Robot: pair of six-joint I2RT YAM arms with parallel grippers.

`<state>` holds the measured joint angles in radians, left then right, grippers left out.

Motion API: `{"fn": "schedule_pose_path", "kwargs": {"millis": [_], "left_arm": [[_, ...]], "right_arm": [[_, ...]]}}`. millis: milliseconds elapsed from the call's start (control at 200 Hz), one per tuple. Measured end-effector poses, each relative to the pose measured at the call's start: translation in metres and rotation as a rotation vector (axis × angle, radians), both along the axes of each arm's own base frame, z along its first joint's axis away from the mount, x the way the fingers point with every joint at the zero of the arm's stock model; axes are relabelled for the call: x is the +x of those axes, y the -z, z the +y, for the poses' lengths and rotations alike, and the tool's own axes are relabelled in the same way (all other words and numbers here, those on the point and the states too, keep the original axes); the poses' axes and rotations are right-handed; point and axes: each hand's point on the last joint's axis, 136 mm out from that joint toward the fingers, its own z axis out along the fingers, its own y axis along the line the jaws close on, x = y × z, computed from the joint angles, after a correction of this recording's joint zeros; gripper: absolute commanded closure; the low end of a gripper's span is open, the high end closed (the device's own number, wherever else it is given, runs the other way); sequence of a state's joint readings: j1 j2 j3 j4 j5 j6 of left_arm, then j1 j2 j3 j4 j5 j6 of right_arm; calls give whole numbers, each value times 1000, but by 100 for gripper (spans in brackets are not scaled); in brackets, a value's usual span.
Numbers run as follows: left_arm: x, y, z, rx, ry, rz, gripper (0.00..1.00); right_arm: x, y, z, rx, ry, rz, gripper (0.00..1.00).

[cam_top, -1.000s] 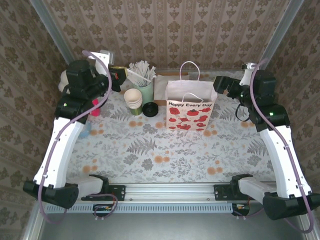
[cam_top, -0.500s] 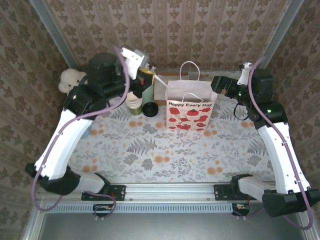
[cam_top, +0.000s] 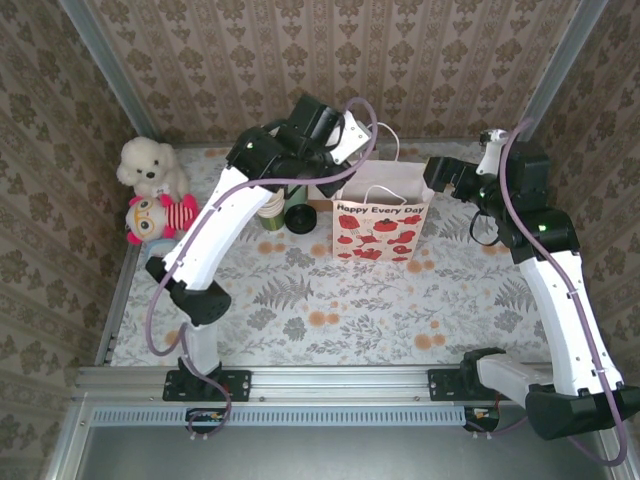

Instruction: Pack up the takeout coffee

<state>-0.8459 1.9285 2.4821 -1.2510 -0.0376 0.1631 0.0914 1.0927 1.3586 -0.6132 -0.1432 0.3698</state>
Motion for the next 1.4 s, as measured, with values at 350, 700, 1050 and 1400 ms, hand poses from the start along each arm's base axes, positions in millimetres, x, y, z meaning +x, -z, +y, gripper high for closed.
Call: {"fn": "schedule_pose_path", "kwargs": {"millis": [350,700,1050,1400], "left_arm": [[9,73,-30,129,58,165,41],[13,56,-3,-159,-20,312,3],[17,29,32,-417,-253,322,11],[5,93,37,-367,-438,475,31]], "right_arm": [[13,48,4,-4,-10,176,0],[31,90,10,-15,-41,312,6],[52,122,17,-136,-167,409,41],[41,124,52,-171,-297,456,70]]}}
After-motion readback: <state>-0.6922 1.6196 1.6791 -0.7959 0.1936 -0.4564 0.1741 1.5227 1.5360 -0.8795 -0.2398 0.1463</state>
